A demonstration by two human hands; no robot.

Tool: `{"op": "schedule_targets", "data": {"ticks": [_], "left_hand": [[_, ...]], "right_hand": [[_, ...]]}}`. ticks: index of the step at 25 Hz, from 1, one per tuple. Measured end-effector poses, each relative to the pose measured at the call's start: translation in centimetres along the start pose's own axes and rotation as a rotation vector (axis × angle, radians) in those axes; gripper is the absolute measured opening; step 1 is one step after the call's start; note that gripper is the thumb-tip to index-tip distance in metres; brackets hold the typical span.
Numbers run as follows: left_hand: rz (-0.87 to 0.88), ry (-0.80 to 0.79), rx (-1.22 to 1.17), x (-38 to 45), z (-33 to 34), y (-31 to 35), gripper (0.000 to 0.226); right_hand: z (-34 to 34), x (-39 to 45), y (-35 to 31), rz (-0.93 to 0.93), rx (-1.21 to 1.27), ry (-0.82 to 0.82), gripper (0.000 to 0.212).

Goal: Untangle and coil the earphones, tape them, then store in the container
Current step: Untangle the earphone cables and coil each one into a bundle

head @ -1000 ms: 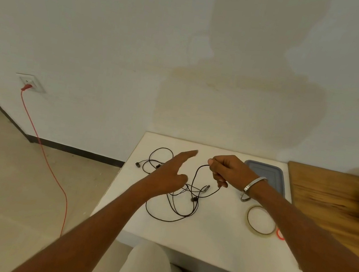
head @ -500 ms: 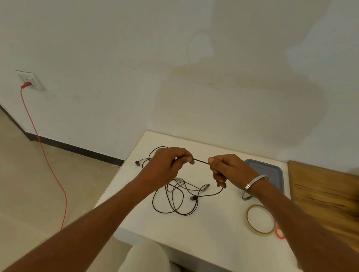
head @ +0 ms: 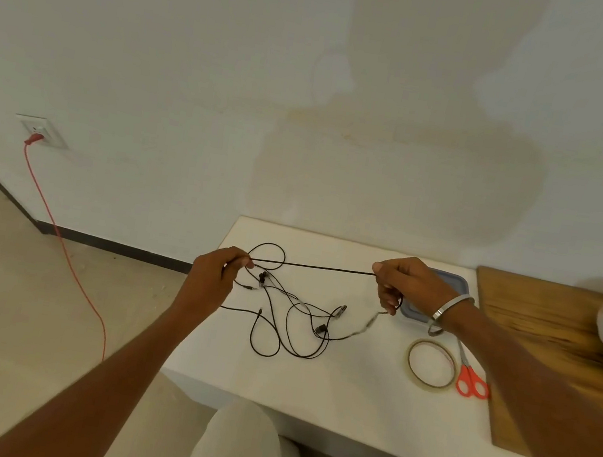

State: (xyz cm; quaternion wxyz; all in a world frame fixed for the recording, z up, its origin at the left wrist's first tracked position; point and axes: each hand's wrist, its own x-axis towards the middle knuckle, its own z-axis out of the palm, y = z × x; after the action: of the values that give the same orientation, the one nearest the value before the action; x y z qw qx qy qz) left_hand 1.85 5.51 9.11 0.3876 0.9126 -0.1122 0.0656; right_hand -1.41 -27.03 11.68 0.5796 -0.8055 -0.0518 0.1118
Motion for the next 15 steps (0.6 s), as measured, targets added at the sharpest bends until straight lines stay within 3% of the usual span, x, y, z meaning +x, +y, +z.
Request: {"op": "schedule_targets", "data": {"ticks": [4, 7, 10, 13, 15], "left_hand": [[-0.017, -0.026, 0.027, -0.4, 0.6, -0.3, 0.018], [-0.105, -0.160, 0.069, -0.8, 1.5, 0.4, 0.012], [-0.150, -0.341, -0.036, -1.2, 1.8, 2.2, 0.037], [-0.040, -0.387, -0.172, -0.7, 2.5, 5.7, 0.057], [0.082, -0.397, -0.221, -0.1, 3.4, 8.0, 0.048]], "right_hand": [[0.3, 0.1, -0.4, -0.002, 0.015, 0.001, 0.044], [0.6, 0.1, -0.8, 0.003, 0.039, -0.014, 0.044], [1.0, 0.3, -1.6, 0.018, 0.062, -0.032, 0.043], [1.8, 0.5, -2.5, 0.016, 0.049, -0.061, 0.041], [2.5, 0.8, -3.1, 0.012, 0.034, -0.073, 0.040]]}}
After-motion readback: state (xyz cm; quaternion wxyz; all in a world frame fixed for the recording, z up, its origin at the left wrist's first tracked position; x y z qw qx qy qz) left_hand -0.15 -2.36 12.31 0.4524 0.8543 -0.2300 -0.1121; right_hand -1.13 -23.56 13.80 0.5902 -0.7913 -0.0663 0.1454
